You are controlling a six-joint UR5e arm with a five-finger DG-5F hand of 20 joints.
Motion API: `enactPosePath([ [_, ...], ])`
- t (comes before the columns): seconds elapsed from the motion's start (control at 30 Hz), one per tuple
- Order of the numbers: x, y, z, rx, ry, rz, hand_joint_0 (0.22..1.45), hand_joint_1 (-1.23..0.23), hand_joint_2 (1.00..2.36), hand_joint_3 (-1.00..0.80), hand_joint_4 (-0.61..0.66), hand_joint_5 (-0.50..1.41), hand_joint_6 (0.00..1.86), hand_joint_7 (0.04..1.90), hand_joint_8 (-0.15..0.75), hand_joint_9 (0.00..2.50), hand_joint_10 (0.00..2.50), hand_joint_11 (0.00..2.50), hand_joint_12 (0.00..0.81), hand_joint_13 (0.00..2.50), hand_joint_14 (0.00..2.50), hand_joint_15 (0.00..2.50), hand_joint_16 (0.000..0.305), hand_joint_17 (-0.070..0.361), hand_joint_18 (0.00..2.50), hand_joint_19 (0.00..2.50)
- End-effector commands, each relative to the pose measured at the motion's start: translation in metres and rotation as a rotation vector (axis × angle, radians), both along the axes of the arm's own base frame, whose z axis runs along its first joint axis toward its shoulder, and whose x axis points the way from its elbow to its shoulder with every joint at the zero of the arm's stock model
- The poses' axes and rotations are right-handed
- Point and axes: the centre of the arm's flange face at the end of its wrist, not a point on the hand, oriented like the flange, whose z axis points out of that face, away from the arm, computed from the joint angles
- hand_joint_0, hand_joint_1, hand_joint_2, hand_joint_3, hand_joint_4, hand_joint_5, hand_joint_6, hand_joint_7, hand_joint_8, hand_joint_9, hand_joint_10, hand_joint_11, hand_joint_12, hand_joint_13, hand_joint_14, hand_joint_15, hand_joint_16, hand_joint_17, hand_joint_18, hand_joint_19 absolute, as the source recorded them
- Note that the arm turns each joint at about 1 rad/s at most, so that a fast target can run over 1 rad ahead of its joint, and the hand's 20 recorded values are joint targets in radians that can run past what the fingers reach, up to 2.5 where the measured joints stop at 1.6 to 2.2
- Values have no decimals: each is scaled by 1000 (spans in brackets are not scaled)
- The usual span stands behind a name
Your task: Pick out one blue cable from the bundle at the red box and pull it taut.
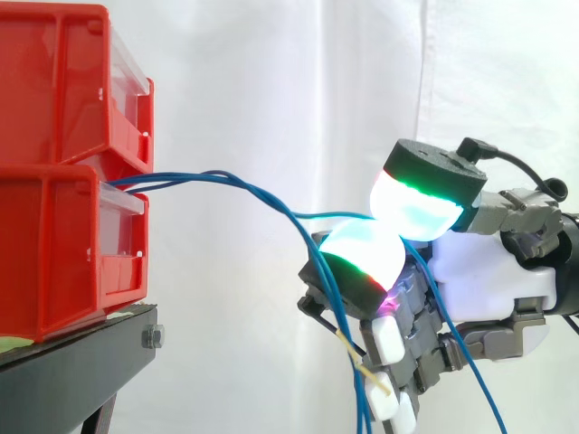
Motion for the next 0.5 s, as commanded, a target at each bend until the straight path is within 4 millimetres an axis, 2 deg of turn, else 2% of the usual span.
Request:
enactPosePath([
  [0.0,-1,-3,-1,50,10,0,590,-913,1243,-25,-324,-52,886,1106,243,1014,9,310,389,775,14,398,51,115,562,455],
  [0.1,0,3,0,60,9,4,584,-912,1264,-32,-327,-51,885,1099,246,1024,9,311,388,771,12,398,51,115,552,448],
  [0.47,2,3,1,10,-11,-9,585,-912,1260,-35,-325,-52,884,1108,252,1056,10,342,389,814,12,407,52,117,604,462],
])
